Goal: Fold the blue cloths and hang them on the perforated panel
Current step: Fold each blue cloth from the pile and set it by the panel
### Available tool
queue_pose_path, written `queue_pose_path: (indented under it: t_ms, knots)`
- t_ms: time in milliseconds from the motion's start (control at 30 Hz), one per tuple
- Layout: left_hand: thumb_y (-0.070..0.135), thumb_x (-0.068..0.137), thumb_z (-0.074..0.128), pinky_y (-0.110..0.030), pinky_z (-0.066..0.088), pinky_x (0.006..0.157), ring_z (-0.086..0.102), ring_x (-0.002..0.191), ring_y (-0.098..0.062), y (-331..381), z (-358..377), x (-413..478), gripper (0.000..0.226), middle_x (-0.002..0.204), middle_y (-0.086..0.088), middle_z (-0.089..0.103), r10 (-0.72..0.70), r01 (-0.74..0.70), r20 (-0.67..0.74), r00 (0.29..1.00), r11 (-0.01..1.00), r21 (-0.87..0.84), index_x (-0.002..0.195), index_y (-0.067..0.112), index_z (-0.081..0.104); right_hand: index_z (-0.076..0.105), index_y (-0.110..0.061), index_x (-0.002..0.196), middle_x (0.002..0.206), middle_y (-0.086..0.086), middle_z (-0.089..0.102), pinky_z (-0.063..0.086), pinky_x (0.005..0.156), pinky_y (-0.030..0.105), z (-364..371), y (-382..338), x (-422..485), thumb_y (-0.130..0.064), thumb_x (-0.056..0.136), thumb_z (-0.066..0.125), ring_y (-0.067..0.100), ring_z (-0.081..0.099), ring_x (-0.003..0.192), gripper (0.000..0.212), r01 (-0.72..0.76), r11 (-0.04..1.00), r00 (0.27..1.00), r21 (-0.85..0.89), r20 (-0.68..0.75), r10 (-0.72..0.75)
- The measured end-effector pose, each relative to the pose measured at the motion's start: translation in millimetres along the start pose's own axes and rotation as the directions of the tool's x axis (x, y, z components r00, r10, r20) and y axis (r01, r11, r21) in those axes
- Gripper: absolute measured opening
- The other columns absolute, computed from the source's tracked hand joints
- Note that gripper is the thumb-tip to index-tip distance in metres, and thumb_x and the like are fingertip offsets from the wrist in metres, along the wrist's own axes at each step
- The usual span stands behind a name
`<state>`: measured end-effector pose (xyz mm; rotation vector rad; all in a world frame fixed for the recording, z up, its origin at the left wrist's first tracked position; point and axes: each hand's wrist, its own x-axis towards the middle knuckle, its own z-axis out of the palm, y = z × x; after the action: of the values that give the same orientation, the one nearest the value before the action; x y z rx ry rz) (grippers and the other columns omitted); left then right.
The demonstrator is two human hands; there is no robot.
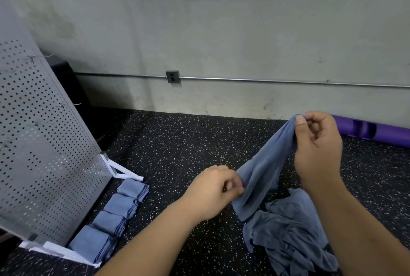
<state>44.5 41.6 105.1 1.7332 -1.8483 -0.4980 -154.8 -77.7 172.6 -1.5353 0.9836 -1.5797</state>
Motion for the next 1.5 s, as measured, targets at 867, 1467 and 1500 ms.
queue_pose_path:
  t_ms: [867,1467,1500]
  knots:
    - [0.043,0.096,0.078,-0.038,0.051,0.074,0.056,0.073,-0.008,-6,-26,3,0.014,0.078,0.015,0.068,-0.042,0.044,0.016,0.999,0.919,-0.392,0.086,0.034,0.074,0.063,-0.013,0.118,0.092,0.002,0.071,0.053,0.069,0.018,-16,19,15,-0.021,0.109,0.061,0.004,0.064,0.075,0.012,-0.144,0.989,0.985,0.033,-0.094,0.146]
    - [0.035,0.100,0.072,-0.036,0.051,0.094,0.062,0.100,-0.007,-39,-82,-6,0.019,0.099,0.020,0.069,-0.020,0.102,-0.388,0.922,0.976,0.194,0.120,0.035,0.073,0.067,-0.016,0.108,0.094,0.002,0.071,0.047,0.075,0.028,-38,26,18,-0.020,0.104,0.067,0.011,0.064,0.081,0.005,-0.130,0.942,0.991,-0.309,-0.006,0.135]
    - [0.033,0.100,0.072,-0.036,0.052,0.092,0.064,0.097,-0.008,-40,-82,-6,0.017,0.099,0.018,0.069,-0.036,0.129,-0.407,0.913,0.971,0.203,0.117,0.035,0.074,0.067,-0.016,0.107,0.094,0.002,0.072,0.048,0.073,0.022,-37,25,18,-0.019,0.104,0.068,0.008,0.065,0.080,0.004,-0.125,0.941,0.990,-0.314,0.022,0.139]
